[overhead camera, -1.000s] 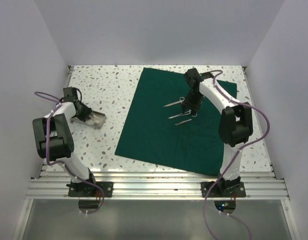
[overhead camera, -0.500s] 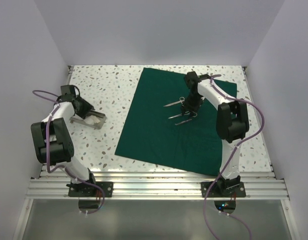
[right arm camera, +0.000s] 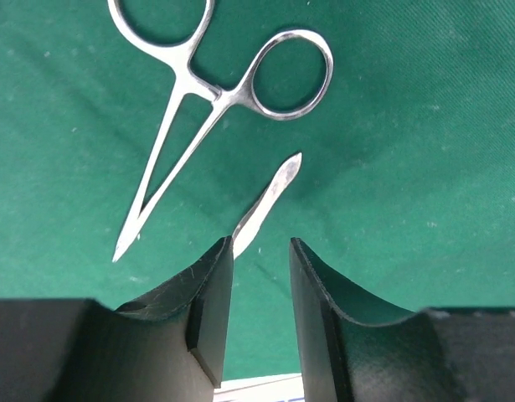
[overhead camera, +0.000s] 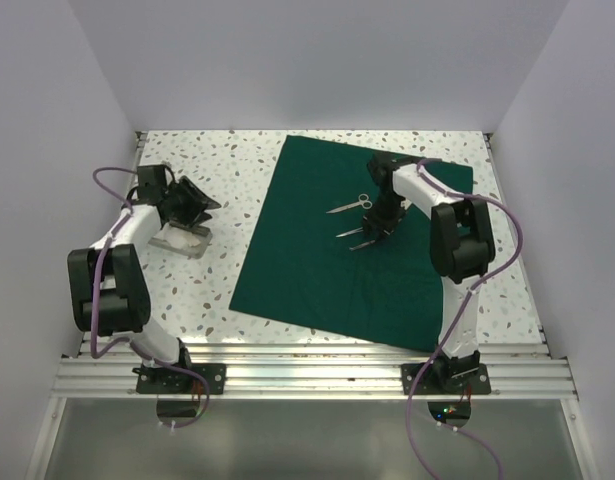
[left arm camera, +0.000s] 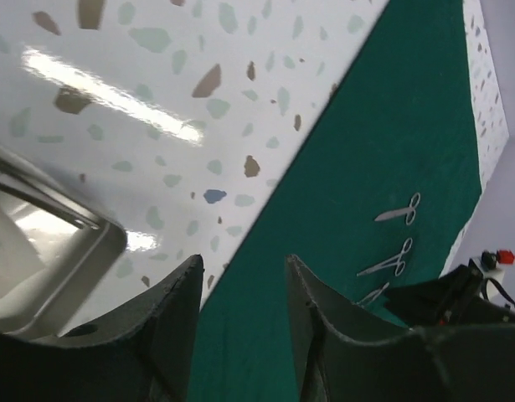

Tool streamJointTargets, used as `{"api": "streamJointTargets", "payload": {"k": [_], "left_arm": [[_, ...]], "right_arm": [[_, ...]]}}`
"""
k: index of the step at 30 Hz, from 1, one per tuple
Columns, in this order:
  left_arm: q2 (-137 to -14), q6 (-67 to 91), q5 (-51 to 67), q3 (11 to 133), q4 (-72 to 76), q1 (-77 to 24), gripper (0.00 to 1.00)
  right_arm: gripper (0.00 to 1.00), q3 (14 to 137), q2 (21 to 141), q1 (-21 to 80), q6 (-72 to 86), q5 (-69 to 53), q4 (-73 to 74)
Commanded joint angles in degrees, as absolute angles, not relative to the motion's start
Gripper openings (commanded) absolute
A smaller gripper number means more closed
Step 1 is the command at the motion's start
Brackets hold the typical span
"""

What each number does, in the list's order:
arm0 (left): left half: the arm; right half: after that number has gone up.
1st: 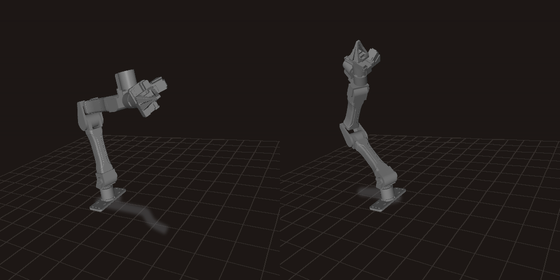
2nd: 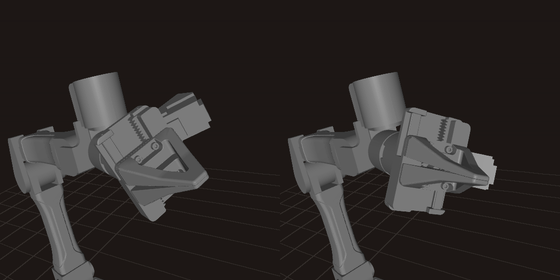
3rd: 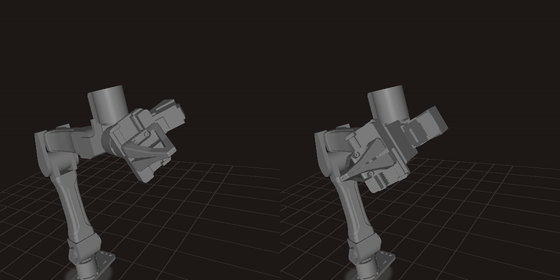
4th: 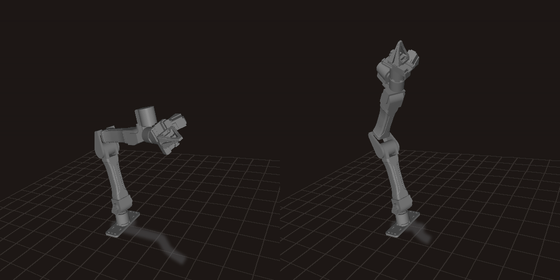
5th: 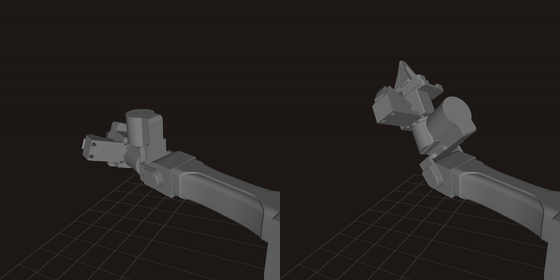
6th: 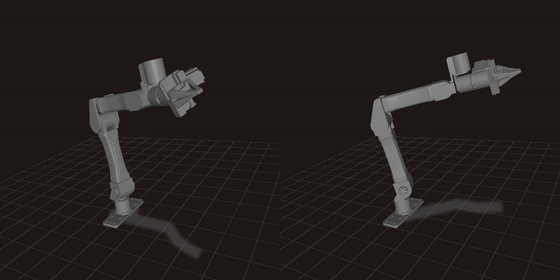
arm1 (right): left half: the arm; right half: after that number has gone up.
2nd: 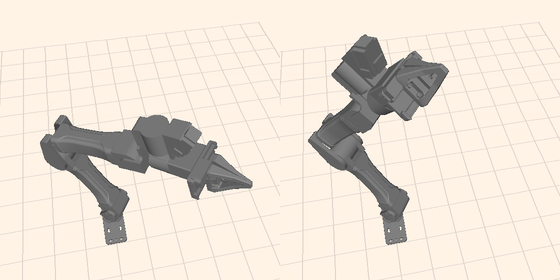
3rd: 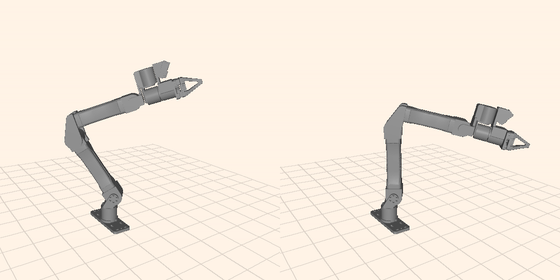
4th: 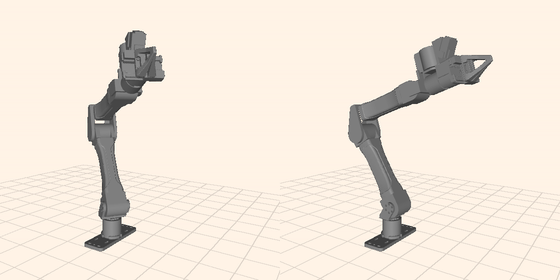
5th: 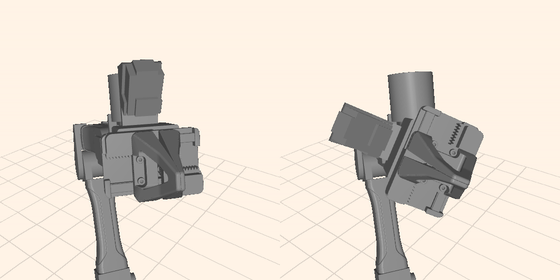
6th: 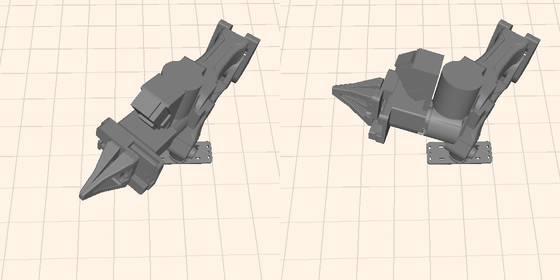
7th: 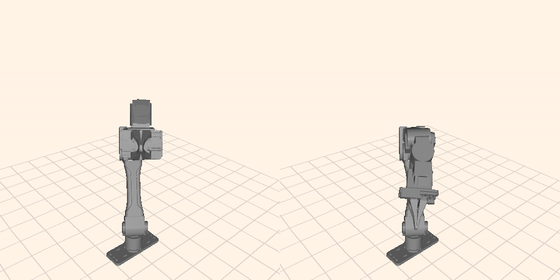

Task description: Prepare the surgical pack

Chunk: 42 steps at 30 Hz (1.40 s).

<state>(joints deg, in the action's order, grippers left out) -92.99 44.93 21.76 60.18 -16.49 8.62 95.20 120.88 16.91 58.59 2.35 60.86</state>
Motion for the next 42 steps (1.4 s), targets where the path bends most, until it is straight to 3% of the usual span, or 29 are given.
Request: {"api": "streamJointTargets", "payload": {"k": [1, 10, 13, 16, 17, 19, 22, 29, 42], "left_arm": [[-91.41, 42.19, 28.64, 61.34, -10.82, 6.33, 0.48], [-96.24, 35.86, 36.65, 68.12, -12.4, 0.35, 0.48], [-96.42, 35.86, 38.14, 68.2, -11.25, -1.32, 0.48], [-97.29, 34.63, 41.64, 69.26, -10.46, -2.37, 0.52], [-97.47, 34.54, 42.36, 69.52, -10.28, -2.72, 0.58], [-97.12, 34.89, 44.46, 68.82, -7.39, -3.42, 0.65], [-97.03, 35.68, 47.36, 67.94, -2.91, -5.18, 0.68], [-101.24, 36.74, 52.47, 71.97, -0.88, -12.38, 0.65], [-107.31, 37.0, 52.56, 76.64, -2.81, -18.9, 0.65]], "right_arm": [[0.36, 94.92, 121.99, 16.79, 60.12, 4.39, 59.15], [0.29, 93.69, 122.7, 16.79, 60.38, 4.92, 57.92], [0.22, 92.73, 122.17, 16.79, 60.38, 5.1, 57.75], [0.04, 92.37, 120.94, 16.79, 60.12, 5.19, 57.74], [0.01, 92.37, 120.59, 16.79, 59.94, 5.27, 57.92], [0.0, 92.72, 118.58, 16.7, 59.16, 5.1, 58.09], [0.0, 94.39, 115.68, 16.87, 56.17, 4.4, 58.36], [0.0, 97.63, 110.04, 20.47, 47.73, -7.11, 48.43], [0.0, 111.79, 113.82, 28.91, 47.81, -10.37, 50.19]]}}
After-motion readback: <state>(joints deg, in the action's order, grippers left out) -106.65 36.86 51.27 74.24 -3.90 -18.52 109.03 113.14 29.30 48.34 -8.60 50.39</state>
